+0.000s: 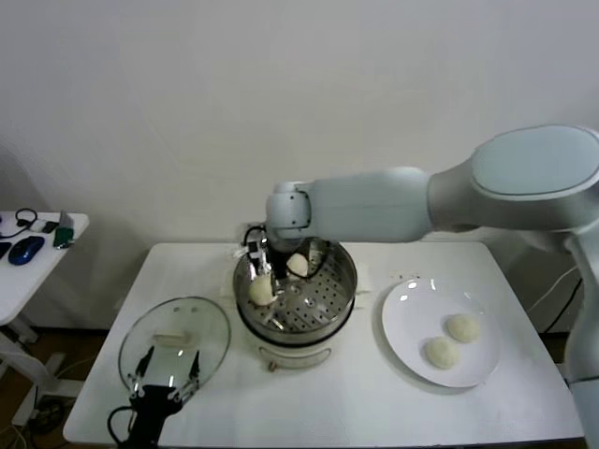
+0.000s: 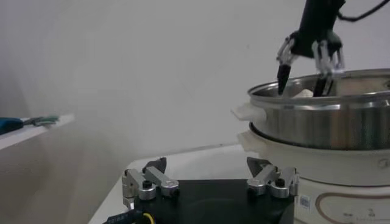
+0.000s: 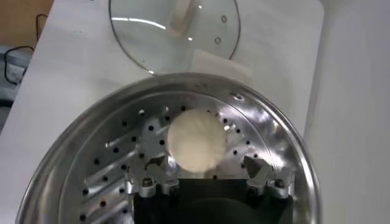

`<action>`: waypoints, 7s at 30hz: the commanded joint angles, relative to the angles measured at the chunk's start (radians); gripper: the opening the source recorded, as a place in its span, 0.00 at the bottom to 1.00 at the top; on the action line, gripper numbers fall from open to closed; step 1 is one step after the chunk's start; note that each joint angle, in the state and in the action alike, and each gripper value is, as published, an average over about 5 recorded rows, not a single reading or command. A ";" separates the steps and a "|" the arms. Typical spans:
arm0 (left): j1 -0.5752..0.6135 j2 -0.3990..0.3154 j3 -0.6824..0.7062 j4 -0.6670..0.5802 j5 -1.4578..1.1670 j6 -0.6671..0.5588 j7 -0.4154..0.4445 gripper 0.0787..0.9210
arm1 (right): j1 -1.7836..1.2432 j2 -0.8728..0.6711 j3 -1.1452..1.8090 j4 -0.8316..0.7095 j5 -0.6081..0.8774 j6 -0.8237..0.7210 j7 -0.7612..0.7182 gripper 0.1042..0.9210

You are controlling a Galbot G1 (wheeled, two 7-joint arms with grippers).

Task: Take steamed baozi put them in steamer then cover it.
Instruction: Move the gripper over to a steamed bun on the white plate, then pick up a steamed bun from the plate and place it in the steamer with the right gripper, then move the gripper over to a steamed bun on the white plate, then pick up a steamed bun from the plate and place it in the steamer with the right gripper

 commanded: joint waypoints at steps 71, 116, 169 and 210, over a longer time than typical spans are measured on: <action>0.011 -0.026 -0.027 -0.009 0.014 0.002 -0.002 0.88 | -0.110 -0.772 -0.060 0.185 -0.550 0.191 -0.163 0.65; 0.018 -0.037 -0.025 -0.017 0.031 0.004 -0.006 0.88 | -0.135 -0.069 0.045 0.165 -0.960 0.800 -0.151 0.66; 0.025 -0.047 -0.027 -0.035 0.042 0.010 -0.004 0.88 | -0.415 -0.930 0.208 -0.044 -0.743 0.291 -0.237 0.88; 0.037 -0.059 -0.032 -0.030 0.051 0.006 -0.010 0.88 | -0.101 -0.778 0.008 -0.020 -0.539 0.331 -0.274 0.72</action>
